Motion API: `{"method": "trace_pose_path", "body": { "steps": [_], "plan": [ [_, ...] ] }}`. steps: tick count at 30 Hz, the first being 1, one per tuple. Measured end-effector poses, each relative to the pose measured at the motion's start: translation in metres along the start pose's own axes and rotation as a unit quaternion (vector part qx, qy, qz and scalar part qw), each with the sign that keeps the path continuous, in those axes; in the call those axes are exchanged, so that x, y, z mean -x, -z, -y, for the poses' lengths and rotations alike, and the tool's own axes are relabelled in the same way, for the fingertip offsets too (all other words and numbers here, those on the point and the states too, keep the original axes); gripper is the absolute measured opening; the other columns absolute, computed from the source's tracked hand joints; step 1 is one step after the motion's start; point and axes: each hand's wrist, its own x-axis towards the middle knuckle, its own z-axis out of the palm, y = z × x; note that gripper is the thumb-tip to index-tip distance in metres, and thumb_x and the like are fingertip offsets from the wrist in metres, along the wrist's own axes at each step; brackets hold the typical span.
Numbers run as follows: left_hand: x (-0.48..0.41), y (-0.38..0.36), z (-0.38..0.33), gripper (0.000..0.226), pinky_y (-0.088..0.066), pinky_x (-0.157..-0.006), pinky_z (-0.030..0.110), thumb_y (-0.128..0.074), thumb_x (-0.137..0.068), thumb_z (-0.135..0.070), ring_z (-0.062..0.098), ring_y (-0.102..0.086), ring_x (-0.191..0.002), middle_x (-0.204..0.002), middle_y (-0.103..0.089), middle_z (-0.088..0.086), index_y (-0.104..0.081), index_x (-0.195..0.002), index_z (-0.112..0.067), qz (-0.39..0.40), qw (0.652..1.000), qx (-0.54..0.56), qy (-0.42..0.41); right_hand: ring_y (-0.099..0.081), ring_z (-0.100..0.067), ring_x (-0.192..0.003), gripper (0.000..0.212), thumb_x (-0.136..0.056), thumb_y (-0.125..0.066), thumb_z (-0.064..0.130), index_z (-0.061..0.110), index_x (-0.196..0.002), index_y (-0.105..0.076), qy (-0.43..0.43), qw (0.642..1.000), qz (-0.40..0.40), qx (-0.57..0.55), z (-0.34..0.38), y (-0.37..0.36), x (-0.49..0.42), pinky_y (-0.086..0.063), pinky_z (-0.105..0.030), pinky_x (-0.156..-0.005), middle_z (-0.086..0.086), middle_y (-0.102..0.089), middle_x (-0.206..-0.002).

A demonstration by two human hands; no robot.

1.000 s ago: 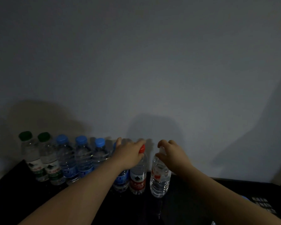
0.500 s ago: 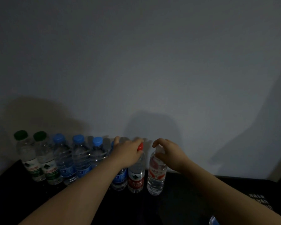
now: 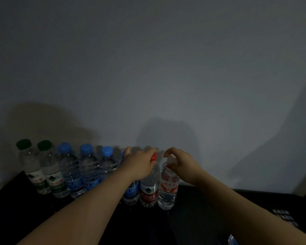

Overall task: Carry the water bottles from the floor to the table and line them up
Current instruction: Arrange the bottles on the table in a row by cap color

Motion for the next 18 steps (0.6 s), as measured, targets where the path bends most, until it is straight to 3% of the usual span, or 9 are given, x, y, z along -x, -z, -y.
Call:
{"method": "trace_pose_path", "body": {
  "steps": [6, 14, 18],
  "plan": [
    [0.0, 0.0, 0.001, 0.039, -0.008, -0.109, 0.048, -0.028, -0.097, -0.039, 0.023, -0.052, -0.116, -0.129, -0.054, 0.001, -0.026, -0.136, -0.032, 0.012, 1.0, -0.019, -0.009, -0.04, -0.028, -0.117, 0.032, -0.09, -0.05, 0.015, 0.021, -0.121, -0.047, 0.002, 0.998, 0.001, 0.057, -0.004, -0.008, -0.003, -0.032, -0.03, -0.095, -0.007, -0.046, -0.131],
    [0.001, 0.004, -0.002, 0.052, -0.004, -0.111, 0.056, -0.035, -0.096, -0.039, 0.025, -0.039, -0.13, -0.146, -0.035, 0.001, -0.015, -0.143, -0.031, 0.039, 0.998, -0.054, -0.013, -0.033, -0.028, -0.127, 0.051, -0.091, -0.05, 0.023, 0.025, -0.139, -0.032, 0.0, 0.998, 0.009, 0.069, -0.005, -0.007, 0.008, -0.025, -0.032, -0.105, -0.003, -0.028, -0.146],
    [0.014, 0.013, -0.014, 0.046, -0.003, -0.113, 0.055, -0.041, -0.094, -0.035, 0.02, -0.037, -0.13, -0.142, -0.036, -0.004, -0.029, -0.138, -0.027, -0.048, 0.995, -0.065, -0.052, -0.034, -0.025, -0.13, 0.052, -0.091, -0.053, 0.024, 0.023, -0.139, -0.034, -0.023, 0.998, -0.035, 0.055, -0.008, 0.004, 0.026, -0.027, -0.034, -0.107, -0.003, -0.034, -0.146]
  ]
}}
